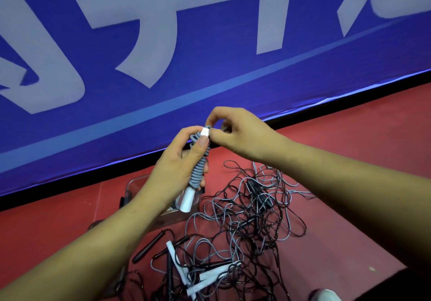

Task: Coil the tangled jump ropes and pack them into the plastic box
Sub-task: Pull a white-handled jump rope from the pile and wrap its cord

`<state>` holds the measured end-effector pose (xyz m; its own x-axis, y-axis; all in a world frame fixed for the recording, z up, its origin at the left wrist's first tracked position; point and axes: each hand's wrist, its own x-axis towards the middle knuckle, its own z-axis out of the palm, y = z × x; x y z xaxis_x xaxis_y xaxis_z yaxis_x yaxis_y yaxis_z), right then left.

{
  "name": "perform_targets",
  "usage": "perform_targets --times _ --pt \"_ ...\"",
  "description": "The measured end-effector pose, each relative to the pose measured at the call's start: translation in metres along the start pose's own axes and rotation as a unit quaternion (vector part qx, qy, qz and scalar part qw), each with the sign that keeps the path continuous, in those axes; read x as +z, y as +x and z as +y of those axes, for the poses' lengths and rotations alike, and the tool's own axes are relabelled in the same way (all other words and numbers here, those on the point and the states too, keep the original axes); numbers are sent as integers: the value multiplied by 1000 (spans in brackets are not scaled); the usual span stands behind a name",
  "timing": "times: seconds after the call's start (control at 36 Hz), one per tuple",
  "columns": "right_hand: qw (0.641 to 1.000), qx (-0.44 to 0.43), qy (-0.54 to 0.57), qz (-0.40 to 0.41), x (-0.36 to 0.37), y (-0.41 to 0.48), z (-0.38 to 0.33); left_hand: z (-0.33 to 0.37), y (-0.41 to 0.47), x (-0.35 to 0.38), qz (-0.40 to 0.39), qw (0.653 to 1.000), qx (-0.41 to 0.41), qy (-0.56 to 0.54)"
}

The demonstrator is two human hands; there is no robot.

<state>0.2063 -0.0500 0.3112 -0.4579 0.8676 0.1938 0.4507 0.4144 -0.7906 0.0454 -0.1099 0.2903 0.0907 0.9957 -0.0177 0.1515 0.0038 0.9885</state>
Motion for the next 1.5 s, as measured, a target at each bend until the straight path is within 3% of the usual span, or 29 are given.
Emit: perform_targets --times 0.17,0.42,0.58,0.67,0.75,0.81,0.89,1.0,1.14,1.36,1.5 --pt "987 -26 -158 22 0 -1 -6 2 0 4 10 1000 -1 -1" --pt "923 -116 -361 63 -7 -7 -2 6 0 11 -48 989 -80 -119" --pt "886 -197 -411 91 -19 -6 5 16 5 6 -104 972 -127 -167" --pt "926 -154 -338 64 -16 -8 10 9 0 7 -94 978 -111 -153" --pt "992 -51 -118 6 -12 -11 13 0 -6 10 -76 980 -91 -159" --pt "999 3 41 17 -13 -11 12 0 -5 11 -57 980 -82 -170" --pt "965 47 257 -17 -10 -12 10 2 -2 9 -29 980 -73 -185" --pt "878 84 464 -80 -4 -11 13 2 -2 3 -12 974 -82 -209" --pt "852 80 515 -58 -3 -9 15 4 0 4 -18 968 -84 -236" --pt "875 152 460 17 4 -3 23 3 -2 13 -24 968 -68 -239" --pt "821 165 546 22 1 -4 18 0 -3 14 -11 973 -62 -220"
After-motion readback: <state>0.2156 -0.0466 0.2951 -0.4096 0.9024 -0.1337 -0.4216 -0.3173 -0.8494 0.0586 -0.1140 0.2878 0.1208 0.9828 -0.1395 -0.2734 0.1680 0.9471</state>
